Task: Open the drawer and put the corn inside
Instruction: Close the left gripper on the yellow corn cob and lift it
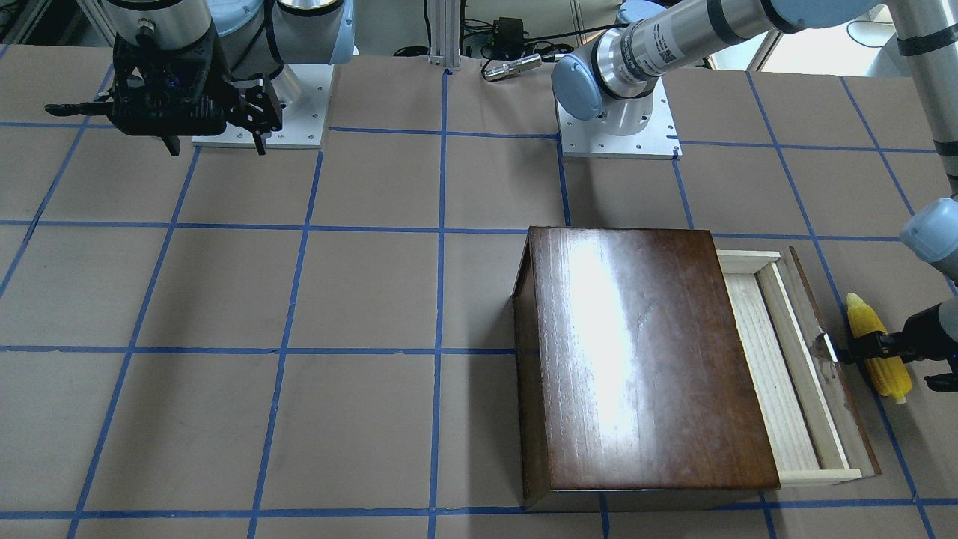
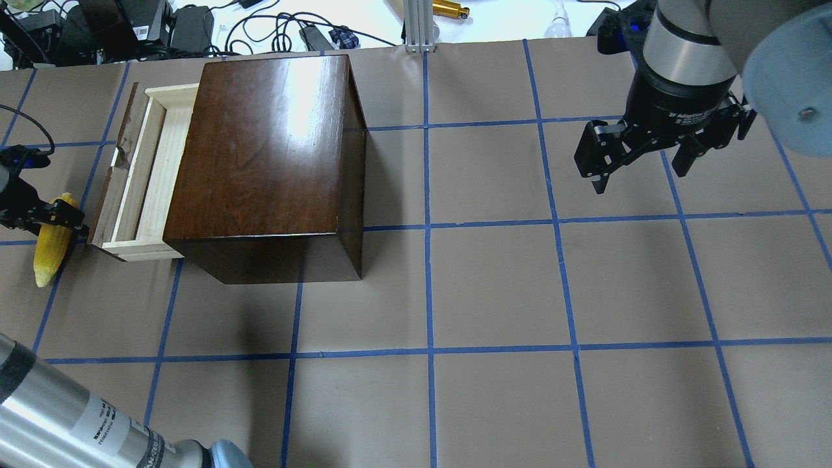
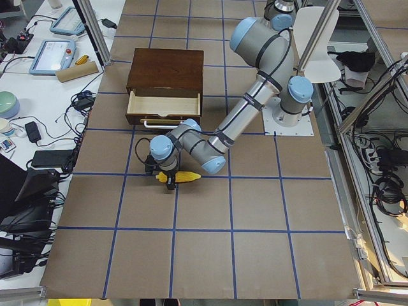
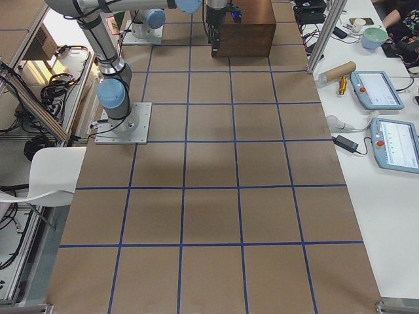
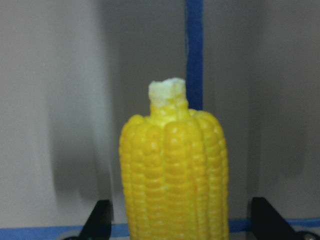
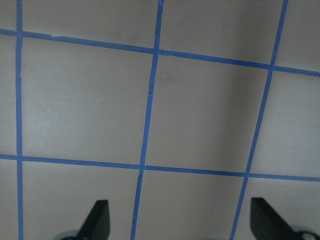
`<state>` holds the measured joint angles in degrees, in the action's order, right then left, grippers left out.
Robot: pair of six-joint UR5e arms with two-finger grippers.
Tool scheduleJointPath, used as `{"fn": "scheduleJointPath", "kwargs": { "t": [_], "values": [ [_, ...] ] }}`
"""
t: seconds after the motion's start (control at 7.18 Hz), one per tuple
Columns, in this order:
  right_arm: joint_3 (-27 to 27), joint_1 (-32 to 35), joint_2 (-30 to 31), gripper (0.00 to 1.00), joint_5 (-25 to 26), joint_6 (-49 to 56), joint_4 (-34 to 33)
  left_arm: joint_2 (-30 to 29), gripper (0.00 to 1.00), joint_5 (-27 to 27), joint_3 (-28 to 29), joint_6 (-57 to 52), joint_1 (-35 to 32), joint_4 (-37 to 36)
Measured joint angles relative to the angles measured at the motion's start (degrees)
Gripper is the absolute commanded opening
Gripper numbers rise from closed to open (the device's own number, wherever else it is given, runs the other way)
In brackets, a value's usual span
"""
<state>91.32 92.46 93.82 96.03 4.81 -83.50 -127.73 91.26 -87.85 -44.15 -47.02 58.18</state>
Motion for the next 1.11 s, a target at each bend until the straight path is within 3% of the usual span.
{"fn": "scheduleJointPath", "kwargs": {
  "t": [0.14, 0.28, 0.42, 0.56, 1.11],
  "values": [
    [0.0, 0.0, 0.0, 1.00, 0.0, 0.0, 0.0, 0.0, 1.00, 0.0, -0.1, 0.0, 0.0, 0.0],
    [0.0, 0.0, 0.0, 1.00, 0.0, 0.0, 0.0, 0.0, 0.77, 0.0, -0.3, 0.0, 0.0, -0.1],
    [0.0, 0.0, 0.0, 1.00, 0.0, 0.0, 0.0, 0.0, 0.14, -0.1, -0.4, -0.1, 0.0, -0.2],
    [0.0, 0.0, 0.0, 1.00, 0.0, -0.1, 0.0, 0.1, 0.00, -0.1, -0.4, -0.3, 0.0, -0.5],
    [0.0, 0.0, 0.0, 1.00, 0.0, 0.0, 0.0, 0.5, 0.00, -0.1, -0.4, -0.5, -0.1, -1.0]
  ]
}}
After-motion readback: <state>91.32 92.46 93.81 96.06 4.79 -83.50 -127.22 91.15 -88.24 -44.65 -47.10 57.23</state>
